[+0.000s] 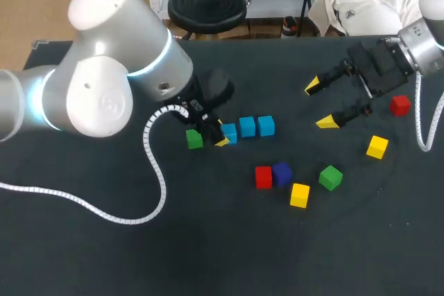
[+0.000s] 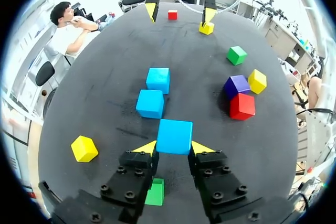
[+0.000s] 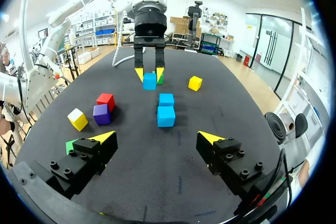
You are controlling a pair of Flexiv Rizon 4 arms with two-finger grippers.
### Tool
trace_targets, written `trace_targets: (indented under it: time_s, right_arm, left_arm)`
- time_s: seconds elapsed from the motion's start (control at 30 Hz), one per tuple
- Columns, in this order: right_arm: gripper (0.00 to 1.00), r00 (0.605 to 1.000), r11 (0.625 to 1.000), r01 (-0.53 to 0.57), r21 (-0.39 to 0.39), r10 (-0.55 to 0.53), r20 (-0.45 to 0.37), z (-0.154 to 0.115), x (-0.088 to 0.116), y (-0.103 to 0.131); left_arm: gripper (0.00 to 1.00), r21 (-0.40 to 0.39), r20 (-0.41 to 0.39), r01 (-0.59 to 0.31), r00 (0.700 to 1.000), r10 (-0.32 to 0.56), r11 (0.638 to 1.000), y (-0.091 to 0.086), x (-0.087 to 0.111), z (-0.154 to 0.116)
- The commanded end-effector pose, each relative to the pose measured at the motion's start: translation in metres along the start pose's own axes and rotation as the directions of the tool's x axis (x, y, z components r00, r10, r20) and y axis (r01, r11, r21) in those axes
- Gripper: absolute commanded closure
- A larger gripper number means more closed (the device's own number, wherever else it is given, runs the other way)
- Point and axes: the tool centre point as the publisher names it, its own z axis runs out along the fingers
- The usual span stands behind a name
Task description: Place the blue cubes, place green cubes on the blue cubes, place the yellow cubes on the green cubes, then place the red cubes on the yellow cubes, and place purple cube on the red cubes.
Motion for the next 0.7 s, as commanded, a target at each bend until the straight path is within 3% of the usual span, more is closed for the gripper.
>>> trace_targets:
  time_s: [0.03,0.7]
  right_arm:
    - [0.0,1.0,1.0,0.001,0.001,-0.001,0.001,0.0,0.0,0.0]
    - [0.0,1.0,1.0,0.001,0.001,-0.001,0.001,0.0,0.0,0.0]
  left_arm:
    - [1.0,0.009,0.003,-0.002,1.0,0.002,1.0,0.004,0.001,0.005]
    - [1.0,0.033,-0.004,-0.031,1.0,0.031,0.999,0.017,0.0,0.013]
